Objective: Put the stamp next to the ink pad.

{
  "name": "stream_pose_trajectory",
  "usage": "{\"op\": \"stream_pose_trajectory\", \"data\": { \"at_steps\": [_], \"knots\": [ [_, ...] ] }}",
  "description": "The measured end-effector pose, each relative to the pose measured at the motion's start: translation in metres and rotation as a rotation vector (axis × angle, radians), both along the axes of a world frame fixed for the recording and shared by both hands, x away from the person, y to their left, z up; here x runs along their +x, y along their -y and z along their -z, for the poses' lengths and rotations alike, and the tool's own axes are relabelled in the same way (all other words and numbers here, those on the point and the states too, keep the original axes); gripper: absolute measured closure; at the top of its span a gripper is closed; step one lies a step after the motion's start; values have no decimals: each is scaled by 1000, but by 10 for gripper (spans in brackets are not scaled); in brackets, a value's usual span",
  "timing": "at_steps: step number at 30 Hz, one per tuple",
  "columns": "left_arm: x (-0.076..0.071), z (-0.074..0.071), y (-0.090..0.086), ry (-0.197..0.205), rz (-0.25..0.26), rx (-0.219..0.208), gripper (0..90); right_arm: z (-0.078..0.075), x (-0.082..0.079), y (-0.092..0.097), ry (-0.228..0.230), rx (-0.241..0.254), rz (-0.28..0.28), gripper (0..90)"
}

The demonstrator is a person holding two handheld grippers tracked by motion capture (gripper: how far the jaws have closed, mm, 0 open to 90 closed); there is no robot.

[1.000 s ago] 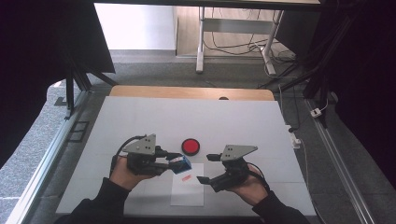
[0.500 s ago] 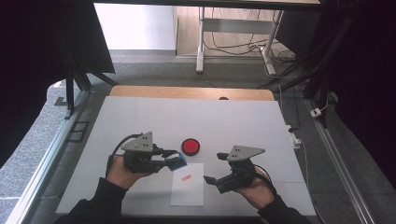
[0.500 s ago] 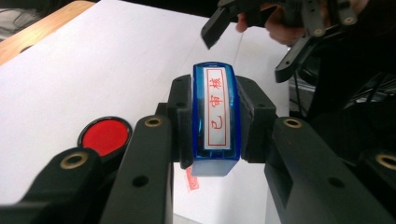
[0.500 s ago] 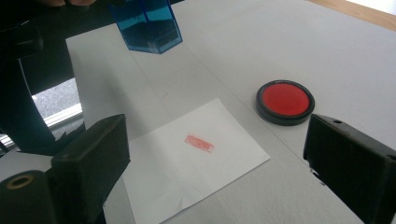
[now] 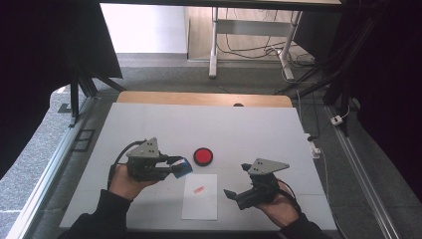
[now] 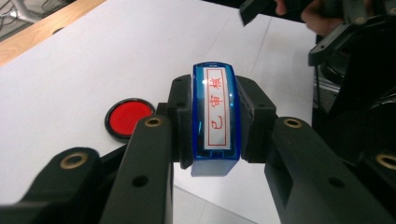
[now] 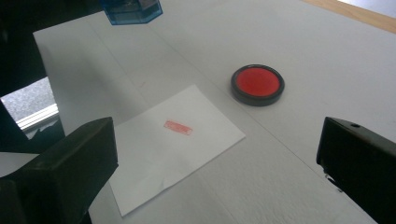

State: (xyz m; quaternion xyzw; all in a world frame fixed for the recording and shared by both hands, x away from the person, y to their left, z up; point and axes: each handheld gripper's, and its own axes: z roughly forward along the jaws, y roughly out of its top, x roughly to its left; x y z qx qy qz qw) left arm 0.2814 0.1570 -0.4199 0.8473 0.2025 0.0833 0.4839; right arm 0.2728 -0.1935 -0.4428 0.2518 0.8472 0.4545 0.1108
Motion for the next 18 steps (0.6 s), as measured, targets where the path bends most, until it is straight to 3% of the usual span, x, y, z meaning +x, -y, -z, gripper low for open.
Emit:
{"op": "stream_pose_trajectory", "data": {
  "at_steps": [11, 18],
  "knots": [
    [4, 4, -8, -2, -70, 63, 698, 3, -5, 23, 4, -33, 76, 0],
    [8, 7, -15, -9, -118, 75, 698, 6, -10, 40, 2, -43, 132, 0]
  ]
}}
